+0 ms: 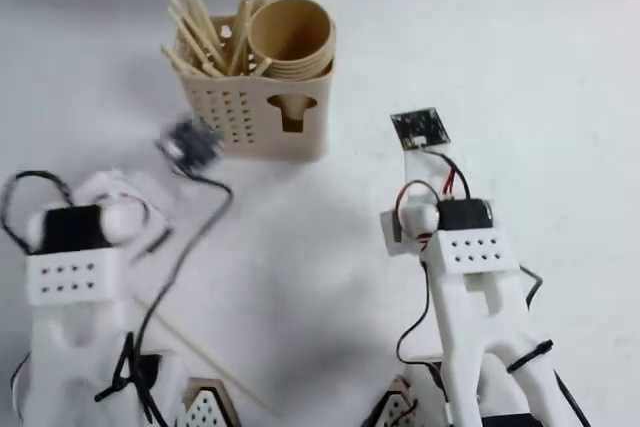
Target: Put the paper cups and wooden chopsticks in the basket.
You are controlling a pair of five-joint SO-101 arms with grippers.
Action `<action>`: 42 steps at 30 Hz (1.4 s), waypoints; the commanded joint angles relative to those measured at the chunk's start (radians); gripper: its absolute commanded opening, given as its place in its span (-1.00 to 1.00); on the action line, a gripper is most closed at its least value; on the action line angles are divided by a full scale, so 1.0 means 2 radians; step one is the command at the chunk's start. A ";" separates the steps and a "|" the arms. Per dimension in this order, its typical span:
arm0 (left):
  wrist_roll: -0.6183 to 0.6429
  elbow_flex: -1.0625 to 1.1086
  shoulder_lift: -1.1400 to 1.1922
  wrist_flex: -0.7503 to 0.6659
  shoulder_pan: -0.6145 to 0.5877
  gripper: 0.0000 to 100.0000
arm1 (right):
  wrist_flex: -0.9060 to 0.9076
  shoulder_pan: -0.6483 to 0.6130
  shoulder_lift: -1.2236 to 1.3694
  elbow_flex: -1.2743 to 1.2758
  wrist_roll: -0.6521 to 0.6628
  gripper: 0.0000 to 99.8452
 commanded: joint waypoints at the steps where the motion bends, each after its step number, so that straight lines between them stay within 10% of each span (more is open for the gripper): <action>1: 0.054 -0.074 -0.003 0.007 -0.041 -0.77 | 0.079 -0.068 -0.016 -0.080 0.004 -0.96; 13: 0.173 -0.124 -0.003 0.004 -0.157 -0.77 | 0.124 -0.377 -0.010 -0.067 -0.002 -0.96; 22: 0.204 -0.125 -0.003 -0.018 -0.189 -0.76 | -0.016 -0.527 -0.010 0.048 -0.130 -0.96; 30: 0.203 -0.124 -0.002 -0.017 -0.189 -0.76 | -0.054 -0.592 -0.009 0.094 -0.185 -0.66; 42: 0.204 -0.125 0.000 -0.030 -0.187 -0.76 | -0.098 -0.613 0.068 0.075 -0.214 -0.72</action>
